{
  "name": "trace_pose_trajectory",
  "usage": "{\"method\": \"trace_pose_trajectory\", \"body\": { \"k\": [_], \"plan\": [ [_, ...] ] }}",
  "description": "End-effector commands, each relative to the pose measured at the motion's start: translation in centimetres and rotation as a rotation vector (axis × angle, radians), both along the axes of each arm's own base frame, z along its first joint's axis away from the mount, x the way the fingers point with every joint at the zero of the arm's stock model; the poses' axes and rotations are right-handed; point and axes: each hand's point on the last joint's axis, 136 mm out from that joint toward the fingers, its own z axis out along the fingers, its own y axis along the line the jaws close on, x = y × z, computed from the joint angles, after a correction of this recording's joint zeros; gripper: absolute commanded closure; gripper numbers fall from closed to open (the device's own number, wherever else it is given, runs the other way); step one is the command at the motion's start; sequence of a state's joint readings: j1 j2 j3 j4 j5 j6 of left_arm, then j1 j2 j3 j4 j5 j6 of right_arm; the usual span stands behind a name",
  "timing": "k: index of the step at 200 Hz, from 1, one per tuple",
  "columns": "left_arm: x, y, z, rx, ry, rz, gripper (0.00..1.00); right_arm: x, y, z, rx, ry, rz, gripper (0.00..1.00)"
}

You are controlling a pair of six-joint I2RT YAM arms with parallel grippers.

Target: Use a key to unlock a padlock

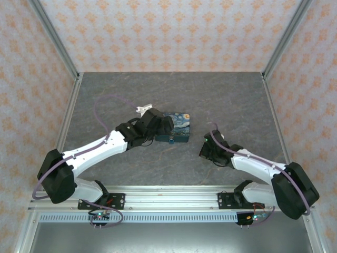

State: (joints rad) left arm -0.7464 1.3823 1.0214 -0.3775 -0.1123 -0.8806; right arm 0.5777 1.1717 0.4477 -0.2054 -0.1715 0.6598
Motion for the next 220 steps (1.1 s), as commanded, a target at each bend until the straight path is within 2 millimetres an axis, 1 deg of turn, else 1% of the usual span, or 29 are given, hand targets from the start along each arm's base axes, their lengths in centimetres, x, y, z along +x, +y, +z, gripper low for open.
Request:
{"method": "trace_pose_trajectory", "body": {
  "k": [1, 20, 53, 76, 100, 131, 154, 178, 185, 188, 220],
  "plan": [
    [0.3, -0.2, 0.7, -0.013, -0.047, -0.016, 0.0, 0.6, 2.1, 1.3, 0.159, -0.068, 0.052, 1.0],
    [0.3, -0.5, 0.5, -0.024, -0.049, -0.031, 0.0, 0.5, 3.2, 2.3, 0.236, -0.114, 0.117, 1.0],
    [0.4, -2.2, 0.6, -0.064, -0.041, -0.095, 0.0, 0.2, 4.7, 4.5, 0.334, -0.168, 0.218, 1.0],
    [0.3, -3.5, 0.9, -0.092, -0.027, -0.149, 0.0, 0.2, 5.9, 6.4, 0.401, -0.21, 0.28, 1.0],
    [0.5, -4.3, 1.3, -0.128, -0.021, -0.179, 0.0, 0.5, 7.0, 8.3, 0.456, -0.248, 0.331, 1.0],
    [1.4, -5.0, 1.8, -0.214, -0.011, -0.21, 0.0, 1.6, 8.1, 10.8, 0.514, -0.293, 0.366, 1.0],
    [2.2, -5.1, 2.2, -0.27, -0.015, -0.231, 0.01, 2.9, 8.7, 12.1, 0.549, -0.316, 0.365, 1.0],
    [2.7, -5.3, 2.2, -0.315, -0.013, -0.249, 0.03, 4.1, 9.5, 13.1, 0.588, -0.33, 0.363, 1.0],
    [2.8, -5.6, 2.2, -0.331, -0.014, -0.257, 0.04, 4.4, 9.7, 13.8, 0.603, -0.347, 0.364, 1.0],
    [2.8, -5.7, 2.2, -0.337, -0.014, -0.261, 0.05, 4.5, 9.8, 13.3, 0.602, -0.333, 0.362, 1.0],
    [3.1, -6.9, 1.6, -0.407, 0.0, -0.289, 0.1, 5.9, 10.7, 14.5, 0.649, -0.351, 0.353, 1.0]
  ]
}}
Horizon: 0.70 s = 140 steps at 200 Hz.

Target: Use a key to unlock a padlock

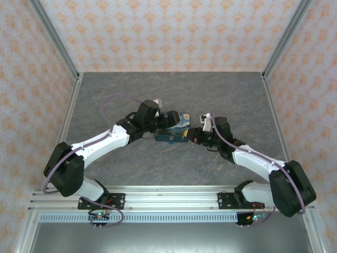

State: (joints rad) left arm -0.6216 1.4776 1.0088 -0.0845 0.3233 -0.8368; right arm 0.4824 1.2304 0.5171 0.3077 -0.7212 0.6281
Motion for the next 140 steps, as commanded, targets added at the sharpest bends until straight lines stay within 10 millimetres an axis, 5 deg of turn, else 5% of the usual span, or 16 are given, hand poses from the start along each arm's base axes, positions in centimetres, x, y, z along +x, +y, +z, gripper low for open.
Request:
{"method": "trace_pose_trajectory", "body": {
  "k": [1, 67, 140],
  "plan": [
    [0.5, -1.9, 0.9, -0.1, -0.021, -0.054, 0.1, 1.6, 1.2, 3.5, 0.095, -0.077, 0.008, 1.0],
    [1.2, -2.8, 0.2, -0.196, -0.002, -0.053, 0.34, 2.9, 1.9, 4.6, 0.158, -0.083, -0.007, 1.0],
    [1.5, -3.2, -0.4, -0.239, 0.008, -0.042, 0.49, 3.1, 2.1, 5.0, 0.186, -0.086, -0.011, 1.0]
  ]
}}
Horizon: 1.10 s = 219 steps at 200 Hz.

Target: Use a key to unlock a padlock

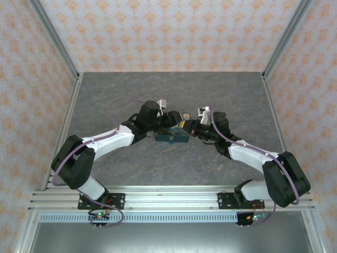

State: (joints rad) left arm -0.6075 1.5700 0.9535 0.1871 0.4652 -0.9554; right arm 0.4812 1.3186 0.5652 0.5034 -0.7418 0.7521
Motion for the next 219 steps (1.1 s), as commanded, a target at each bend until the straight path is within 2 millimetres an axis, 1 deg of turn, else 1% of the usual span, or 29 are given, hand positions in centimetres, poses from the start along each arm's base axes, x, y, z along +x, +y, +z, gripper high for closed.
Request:
{"method": "trace_pose_trajectory", "body": {
  "k": [1, 16, 42, 94, 152, 169, 184, 208, 211, 212, 219],
  "plan": [
    [0.4, -0.3, 0.2, -0.041, -0.012, 0.002, 0.49, 0.6, 0.5, 1.9, 0.049, -0.055, 0.012, 1.0],
    [0.5, -0.4, 0.2, -0.05, -0.01, 0.004, 0.52, 0.6, 0.5, 1.9, 0.055, -0.053, 0.01, 1.0],
    [0.7, -0.5, 0.0, -0.058, -0.007, 0.01, 0.55, 0.6, 0.6, 1.8, 0.058, -0.05, 0.012, 1.0],
    [1.0, -0.6, 0.1, -0.064, -0.009, 0.013, 0.66, 0.5, 0.6, 1.6, 0.057, -0.046, 0.016, 1.0],
    [0.9, -0.6, -0.2, -0.056, -0.007, 0.01, 0.83, 0.6, 0.5, 1.2, 0.05, -0.037, 0.011, 1.0],
    [0.9, -0.6, -0.2, -0.053, -0.007, 0.008, 0.91, 0.7, 0.5, 1.2, 0.049, -0.038, 0.007, 1.0],
    [0.8, -0.5, -0.3, -0.052, -0.006, 0.006, 1.0, 0.7, 0.5, 1.1, 0.05, -0.034, 0.003, 1.0],
    [0.8, -0.4, -0.2, -0.052, -0.002, 0.014, 1.0, 1.0, 0.0, 1.2, 0.054, -0.029, -0.025, 1.0],
    [0.8, -0.4, -0.2, -0.05, 0.001, 0.017, 1.0, 1.1, -0.2, 1.3, 0.056, -0.029, -0.033, 0.95],
    [0.8, -0.4, -0.1, -0.051, 0.0, 0.018, 1.0, 1.1, -0.2, 1.3, 0.056, -0.029, -0.033, 0.95],
    [0.9, -0.3, -0.2, -0.049, 0.004, 0.025, 1.0, 1.2, -0.6, 1.5, 0.062, -0.028, -0.05, 0.87]
  ]
}}
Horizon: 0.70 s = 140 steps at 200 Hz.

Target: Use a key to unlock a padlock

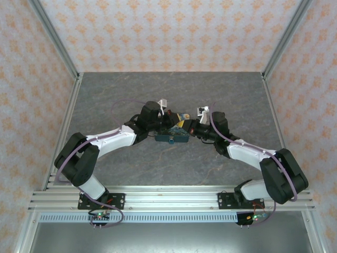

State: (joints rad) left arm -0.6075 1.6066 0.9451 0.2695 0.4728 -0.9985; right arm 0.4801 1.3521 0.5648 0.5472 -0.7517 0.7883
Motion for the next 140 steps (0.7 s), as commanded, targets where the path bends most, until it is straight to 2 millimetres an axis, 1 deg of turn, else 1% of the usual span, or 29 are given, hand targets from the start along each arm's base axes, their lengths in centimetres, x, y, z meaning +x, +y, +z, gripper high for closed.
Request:
{"method": "trace_pose_trajectory", "body": {
  "k": [1, 16, 28, 39, 61, 73, 82, 84, 107, 140],
  "plan": [
    [0.2, 0.4, 0.1, -0.001, 0.003, 0.013, 1.0, 0.8, -0.9, 1.8, 0.037, -0.051, -0.053, 0.86],
    [0.3, 0.9, 0.2, 0.005, 0.016, 0.043, 1.0, 1.1, -2.3, 2.3, 0.049, -0.051, -0.111, 0.59],
    [0.5, 1.4, 0.4, 0.0, 0.022, 0.079, 1.0, 1.3, -3.3, 2.9, 0.062, -0.058, -0.157, 0.49],
    [0.6, 2.0, 0.6, -0.013, 0.029, 0.119, 1.0, 1.5, -4.0, 3.5, 0.071, -0.069, -0.192, 0.43],
    [1.2, 2.9, 1.2, -0.071, 0.042, 0.204, 1.0, 2.2, -4.9, 3.9, 0.087, -0.056, -0.27, 0.38],
    [1.5, 3.3, 1.7, -0.11, 0.045, 0.245, 1.0, 2.9, -5.5, 4.2, 0.126, -0.044, -0.332, 0.37],
    [1.7, 3.4, 2.1, -0.141, 0.043, 0.269, 1.0, 3.3, -5.6, 4.3, 0.156, -0.041, -0.351, 0.37],
    [1.8, 3.4, 2.3, -0.148, 0.04, 0.273, 1.0, 3.4, -5.6, 4.6, 0.17, -0.047, -0.356, 0.36],
    [2.5, 3.4, 3.9, -0.212, 0.003, 0.3, 1.0, 4.7, -5.1, 5.8, 0.274, -0.054, -0.368, 0.36],
    [3.1, 3.1, 5.8, -0.254, -0.072, 0.291, 1.0, 6.2, -4.0, 6.9, 0.369, -0.061, -0.354, 0.38]
  ]
}}
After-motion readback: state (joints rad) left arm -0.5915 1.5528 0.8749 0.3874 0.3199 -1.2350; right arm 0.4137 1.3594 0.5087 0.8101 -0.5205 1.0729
